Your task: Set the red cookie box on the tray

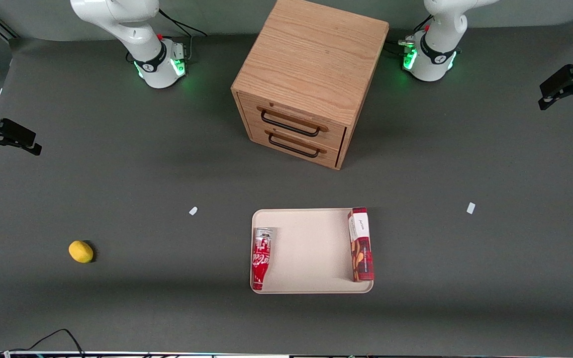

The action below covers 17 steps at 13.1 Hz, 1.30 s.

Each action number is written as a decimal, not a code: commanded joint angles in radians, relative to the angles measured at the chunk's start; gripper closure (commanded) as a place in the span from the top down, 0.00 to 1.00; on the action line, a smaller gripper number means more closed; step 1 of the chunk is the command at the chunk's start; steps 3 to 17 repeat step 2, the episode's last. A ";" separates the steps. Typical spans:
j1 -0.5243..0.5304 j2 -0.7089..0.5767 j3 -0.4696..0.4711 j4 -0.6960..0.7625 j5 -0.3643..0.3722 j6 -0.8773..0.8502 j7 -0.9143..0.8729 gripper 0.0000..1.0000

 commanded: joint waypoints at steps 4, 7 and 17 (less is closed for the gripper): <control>0.011 -0.019 -0.002 -0.016 -0.019 0.001 0.026 1.00; 0.011 -0.019 -0.002 -0.016 -0.019 0.001 0.026 1.00; 0.011 -0.019 -0.002 -0.016 -0.019 0.001 0.026 1.00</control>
